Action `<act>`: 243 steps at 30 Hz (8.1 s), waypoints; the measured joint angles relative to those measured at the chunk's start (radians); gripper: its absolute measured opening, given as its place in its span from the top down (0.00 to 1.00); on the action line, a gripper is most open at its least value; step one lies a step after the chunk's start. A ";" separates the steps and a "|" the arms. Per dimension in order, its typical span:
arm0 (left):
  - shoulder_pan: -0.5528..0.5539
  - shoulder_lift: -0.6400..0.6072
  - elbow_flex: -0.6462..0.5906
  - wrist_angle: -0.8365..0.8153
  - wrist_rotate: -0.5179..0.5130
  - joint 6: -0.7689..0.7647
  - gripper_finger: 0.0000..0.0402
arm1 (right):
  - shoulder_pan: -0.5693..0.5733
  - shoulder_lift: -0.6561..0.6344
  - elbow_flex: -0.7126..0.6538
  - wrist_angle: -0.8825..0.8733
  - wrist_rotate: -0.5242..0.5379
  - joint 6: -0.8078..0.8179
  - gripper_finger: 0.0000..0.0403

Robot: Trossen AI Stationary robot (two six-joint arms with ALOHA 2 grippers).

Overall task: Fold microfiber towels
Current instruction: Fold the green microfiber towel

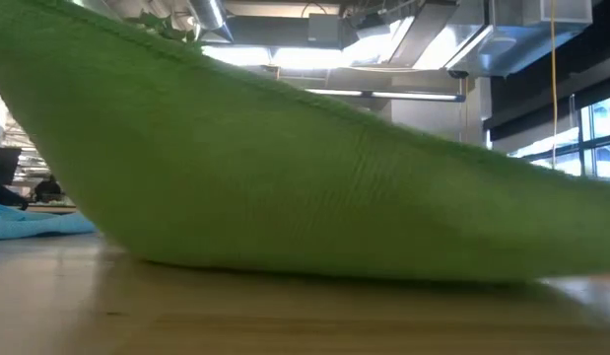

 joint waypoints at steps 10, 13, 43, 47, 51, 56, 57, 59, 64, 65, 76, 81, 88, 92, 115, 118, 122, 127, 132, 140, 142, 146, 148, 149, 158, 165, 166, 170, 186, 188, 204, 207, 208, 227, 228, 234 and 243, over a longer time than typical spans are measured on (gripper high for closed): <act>0.000 0.000 0.000 0.027 -0.002 0.000 1.00 | 0.008 -0.002 0.098 -0.097 -0.125 0.022 0.99; 0.000 0.000 0.000 0.028 -0.005 0.003 1.00 | 0.008 -0.002 0.098 -0.124 -0.114 0.023 0.99; 0.275 -0.022 -0.001 -0.552 -0.148 -0.133 1.00 | -0.396 -0.036 -0.114 -0.378 0.332 0.084 0.98; 0.284 -0.022 -0.001 -0.605 -0.122 -0.185 1.00 | -0.455 -0.085 -0.133 -0.253 0.256 -0.048 0.98; 0.289 -0.022 -0.001 -0.628 -0.121 -0.192 1.00 | -0.533 -0.138 -0.133 -0.143 0.113 -0.198 0.98; 0.321 -0.022 -0.001 -0.632 -0.120 -0.194 1.00 | -0.630 -0.193 -0.133 -0.082 -0.041 -0.312 0.98; 0.331 -0.022 -0.001 -0.633 -0.115 -0.193 1.00 | -0.648 -0.199 -0.133 -0.083 -0.060 -0.316 0.98; 0.354 -0.022 -0.001 -0.639 -0.098 -0.190 1.00 | -0.680 -0.209 -0.133 -0.097 -0.091 -0.319 0.98; 0.411 -0.023 -0.007 -0.657 -0.069 -0.179 1.00 | -0.739 -0.209 -0.135 -0.115 -0.155 -0.321 0.98; 0.420 -0.023 -0.012 -0.654 -0.066 -0.175 1.00 | -0.748 -0.209 -0.142 -0.103 -0.164 -0.323 0.98; 0.466 -0.023 -0.131 -0.553 -0.046 -0.182 1.00 | -0.785 -0.208 -0.242 -0.031 -0.168 -0.370 0.98; 0.482 -0.023 -0.152 -0.509 -0.047 -0.181 1.00 | -0.793 -0.208 -0.275 0.037 -0.168 -0.398 0.98; 0.517 -0.023 -0.152 -0.502 -0.062 -0.181 1.00 | -0.816 -0.207 -0.279 0.060 -0.168 -0.425 0.98; 0.537 -0.023 -0.152 -0.494 -0.061 -0.181 1.00 | -0.835 -0.207 -0.279 0.058 -0.167 -0.429 0.98; 0.541 -0.023 -0.189 -0.493 -0.114 -0.190 1.00 | -0.896 -0.233 -0.278 0.078 -0.165 -0.474 0.98; 0.556 -0.023 -0.247 -0.438 -0.085 -0.192 1.00 | -0.922 -0.233 -0.278 0.102 -0.190 -0.476 0.98; 0.563 -0.022 -0.310 -0.353 -0.057 -0.193 1.00 | -0.951 -0.233 -0.278 0.122 -0.236 -0.496 0.98; 0.561 -0.022 -0.338 -0.325 -0.051 -0.219 1.00 | -0.990 -0.231 -0.278 0.152 -0.343 -0.501 0.98; 0.562 -0.022 -0.334 -0.326 -0.055 -0.235 0.98 | -1.024 -0.231 -0.278 0.172 -0.383 -0.499 0.92; 0.556 -0.023 -0.327 -0.336 -0.057 -0.271 0.79 | -1.039 -0.231 -0.278 0.170 -0.341 -0.486 0.72; 0.548 -0.023 -0.327 -0.352 -0.058 -0.295 0.76 | -1.039 -0.231 -0.278 0.161 -0.324 -0.463 0.69; 0.524 -0.023 -0.327 -0.397 -0.047 -0.337 0.75 | -1.039 -0.232 -0.278 0.106 -0.292 -0.425 0.66; 0.512 -0.023 -0.327 -0.407 -0.044 -0.341 0.75 | -1.038 -0.233 -0.278 0.080 -0.290 -0.424 0.67; 0.507 -0.023 -0.327 -0.411 -0.044 -0.341 0.76 | -1.036 -0.233 -0.278 0.075 -0.291 -0.427 0.67; 0.454 -0.032 -0.300 -0.466 -0.026 -0.346 0.76 | -1.004 -0.245 -0.279 0.015 -0.426 -0.500 0.74; 0.390 -0.054 -0.217 -0.589 -0.140 -0.421 0.77 | -0.986 -0.352 -0.279 0.003 -0.290 -0.498 0.76; 0.385 -0.054 -0.211 -0.590 -0.141 -0.422 0.77 | -0.986 -0.368 -0.278 0.010 -0.297 -0.494 0.76; 0.364 -0.054 -0.207 -0.469 -0.080 -0.328 0.77 | -0.970 -0.423 -0.278 0.011 -0.540 -0.468 0.76; 0.246 -0.052 -0.239 -0.130 -0.014 0.182 0.76 | -0.664 -0.512 -0.638 0.911 -0.891 -0.378 0.75; 0.290 -0.052 -0.257 -0.100 0.041 0.205 0.76 | -0.643 -0.496 -0.673 1.030 -0.891 -0.342 0.75; 0.418 -0.052 -0.281 0.098 0.486 0.124 0.87 | -0.616 -0.448 -0.720 1.089 -0.891 -0.283 0.75; 0.414 -0.049 -0.283 0.222 0.508 0.048 0.89 | -0.602 -0.448 -0.720 1.062 -0.893 -0.246 0.75; 0.414 -0.046 -0.283 0.275 0.509 0.033 0.89 | -0.590 -0.448 -0.720 1.051 -0.893 -0.237 0.75; 0.404 -0.105 -0.158 -0.007 0.262 0.299 0.90 | -0.300 -0.447 -0.719 0.861 -0.108 -0.031 0.75; 0.404 -0.110 -0.159 -0.040 0.259 0.276 0.90 | -0.303 -0.447 -0.719 0.862 0.013 -0.026 0.75; 0.440 -0.106 -0.249 0.075 0.381 0.205 0.90 | -0.410 -0.448 -0.718 0.935 0.260 -0.078 0.75; 0.445 -0.106 -0.373 0.261 0.436 0.164 0.90 | -0.671 -0.384 -0.719 0.928 -0.270 -0.025 0.75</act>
